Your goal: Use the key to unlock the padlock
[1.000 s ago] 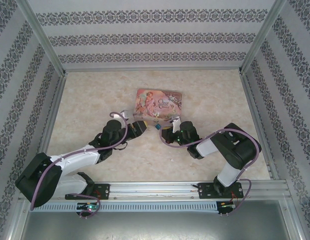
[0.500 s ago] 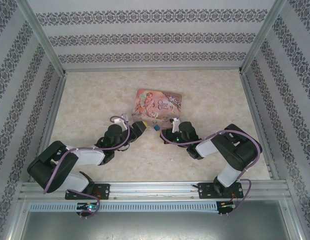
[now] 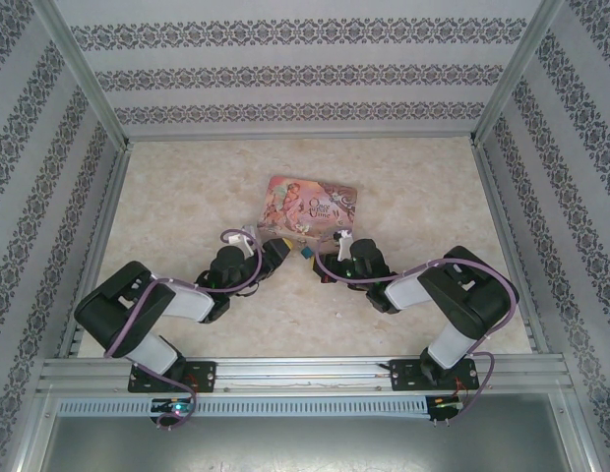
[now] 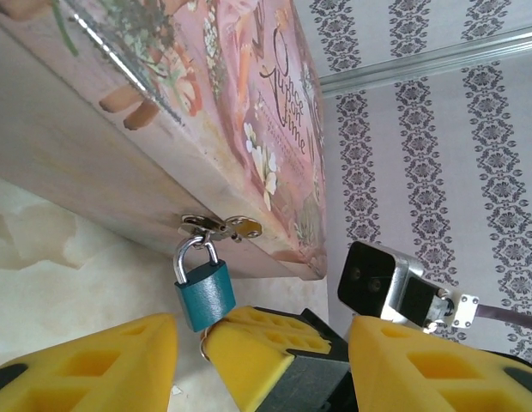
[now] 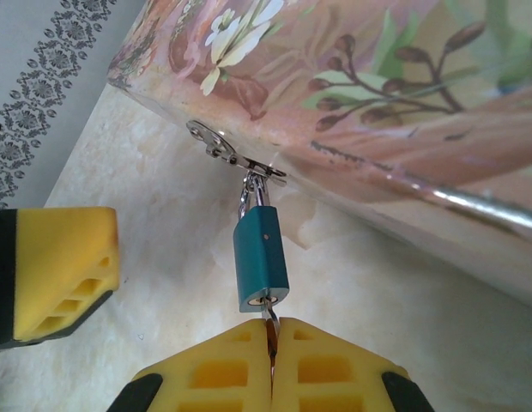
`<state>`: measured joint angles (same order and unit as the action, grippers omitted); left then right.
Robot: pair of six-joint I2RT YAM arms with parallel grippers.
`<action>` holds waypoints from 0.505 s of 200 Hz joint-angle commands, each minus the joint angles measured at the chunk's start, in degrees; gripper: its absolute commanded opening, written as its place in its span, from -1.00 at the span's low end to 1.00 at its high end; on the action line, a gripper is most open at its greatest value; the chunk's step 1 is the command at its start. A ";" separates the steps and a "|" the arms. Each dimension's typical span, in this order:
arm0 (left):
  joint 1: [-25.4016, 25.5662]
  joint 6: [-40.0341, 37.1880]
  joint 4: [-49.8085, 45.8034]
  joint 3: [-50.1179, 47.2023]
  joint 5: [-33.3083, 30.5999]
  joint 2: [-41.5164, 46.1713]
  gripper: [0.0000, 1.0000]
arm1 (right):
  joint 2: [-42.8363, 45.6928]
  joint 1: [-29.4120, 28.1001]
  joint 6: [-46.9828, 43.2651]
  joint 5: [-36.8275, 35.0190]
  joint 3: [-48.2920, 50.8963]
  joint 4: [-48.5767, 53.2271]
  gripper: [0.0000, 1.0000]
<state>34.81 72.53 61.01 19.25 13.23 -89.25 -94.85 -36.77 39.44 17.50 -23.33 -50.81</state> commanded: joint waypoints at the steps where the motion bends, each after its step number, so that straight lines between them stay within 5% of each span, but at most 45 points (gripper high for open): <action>1: 0.17 1.97 6.49 -0.08 0.37 -2.39 0.10 | 1.60 -1.04 1.07 1.49 -2.14 -1.58 -1.00; 101: 1.09 7.79 20.81 0.50 0.74 -15.76 0.02 | 1.86 -1.96 1.52 1.13 -3.04 -0.17 -1.00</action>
<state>34.92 78.32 75.44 19.25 13.43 -103.39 -94.52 -37.78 40.62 17.47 -24.67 -48.75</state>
